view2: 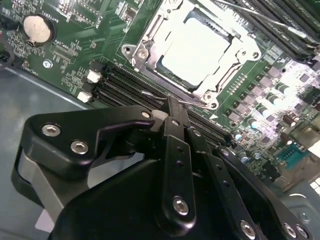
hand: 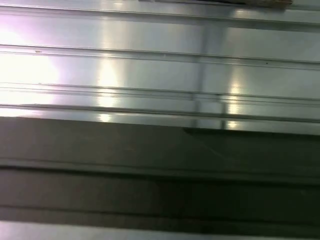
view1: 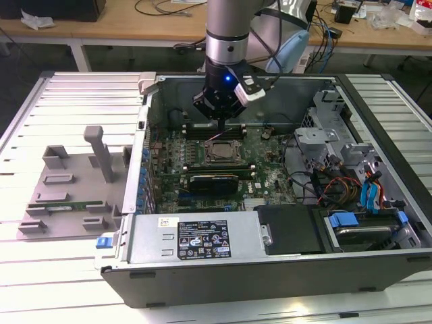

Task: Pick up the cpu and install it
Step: 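Install the first cpu locking lever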

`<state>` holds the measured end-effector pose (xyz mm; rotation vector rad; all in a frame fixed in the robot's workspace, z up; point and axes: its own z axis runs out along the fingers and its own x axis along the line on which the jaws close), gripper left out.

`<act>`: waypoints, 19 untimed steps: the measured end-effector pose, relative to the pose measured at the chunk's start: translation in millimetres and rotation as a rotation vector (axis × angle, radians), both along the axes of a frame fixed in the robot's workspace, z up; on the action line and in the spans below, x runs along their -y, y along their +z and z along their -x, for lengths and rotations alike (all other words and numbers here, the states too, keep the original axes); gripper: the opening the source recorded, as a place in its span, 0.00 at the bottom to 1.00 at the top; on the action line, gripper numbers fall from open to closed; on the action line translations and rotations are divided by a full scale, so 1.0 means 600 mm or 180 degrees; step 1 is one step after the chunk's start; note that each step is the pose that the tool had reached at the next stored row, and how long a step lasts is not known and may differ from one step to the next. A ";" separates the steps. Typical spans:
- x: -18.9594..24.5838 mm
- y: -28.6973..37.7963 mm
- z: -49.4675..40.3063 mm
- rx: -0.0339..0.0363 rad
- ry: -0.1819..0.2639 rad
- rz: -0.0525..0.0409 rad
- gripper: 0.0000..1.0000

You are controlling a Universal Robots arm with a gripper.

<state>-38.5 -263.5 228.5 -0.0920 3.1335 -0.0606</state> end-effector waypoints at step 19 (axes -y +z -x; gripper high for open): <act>0.0046 -0.032 -0.032 -0.0001 -0.0032 0.0001 0.11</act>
